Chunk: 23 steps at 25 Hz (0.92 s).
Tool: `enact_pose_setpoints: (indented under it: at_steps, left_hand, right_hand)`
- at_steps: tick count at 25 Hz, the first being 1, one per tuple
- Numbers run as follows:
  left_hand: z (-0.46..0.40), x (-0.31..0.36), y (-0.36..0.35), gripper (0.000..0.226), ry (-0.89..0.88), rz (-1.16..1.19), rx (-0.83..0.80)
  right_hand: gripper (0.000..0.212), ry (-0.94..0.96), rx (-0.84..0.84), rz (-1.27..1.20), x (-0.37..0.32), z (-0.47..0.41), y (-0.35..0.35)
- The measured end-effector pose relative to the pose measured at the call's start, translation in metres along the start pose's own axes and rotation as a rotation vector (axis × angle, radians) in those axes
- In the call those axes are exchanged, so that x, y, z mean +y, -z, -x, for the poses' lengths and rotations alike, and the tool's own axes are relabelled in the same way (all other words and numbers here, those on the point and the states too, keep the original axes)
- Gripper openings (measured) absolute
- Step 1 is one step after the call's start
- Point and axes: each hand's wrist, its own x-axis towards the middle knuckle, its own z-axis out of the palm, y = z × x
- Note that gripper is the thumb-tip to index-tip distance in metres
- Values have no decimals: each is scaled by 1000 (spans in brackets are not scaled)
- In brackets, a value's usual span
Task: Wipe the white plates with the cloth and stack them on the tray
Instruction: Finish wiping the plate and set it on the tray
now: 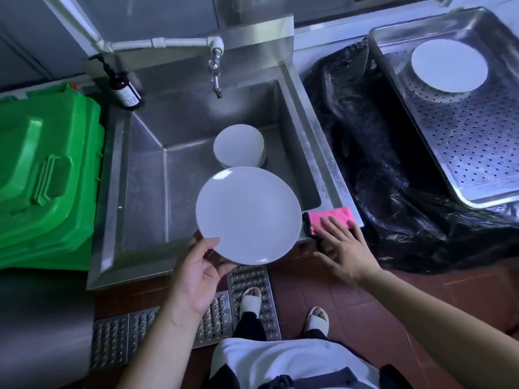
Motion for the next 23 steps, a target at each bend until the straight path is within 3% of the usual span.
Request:
enact_pose_setpoints:
  at_steps: [3, 5, 7, 8, 12, 17, 23]
  left_hand:
    - [8, -6, -19, 42, -42, -71, -38]
    - [13, -8, -37, 48, -72, -122, -94]
    - [18, -12, -60, 52, -94, -178, -154]
    - [20, -15, -73, 54, -96, -206, -187]
    - [28, -39, -126, 58, -75, -305, -319]
    - [41, -84, -185, 52, 29, -364, -454]
    - [30, -117, -265, 44, 80, -497, -494]
  right_hand:
    - [61, -100, 126, -331, -4, -1, 35]
    - [40, -299, 234, -833, -8, 6, 81]
    - [30, -428, 165, -1289, -2, 19, 130]
    - [31, -441, 119, -1393, 5, 29, 151]
    - [41, -509, 150, -1526, 45, 78, 198]
    - [43, -660, 242, -1601, 97, 142, 202]
    - [38, -811, 376, -1622, 152, 175, 209]
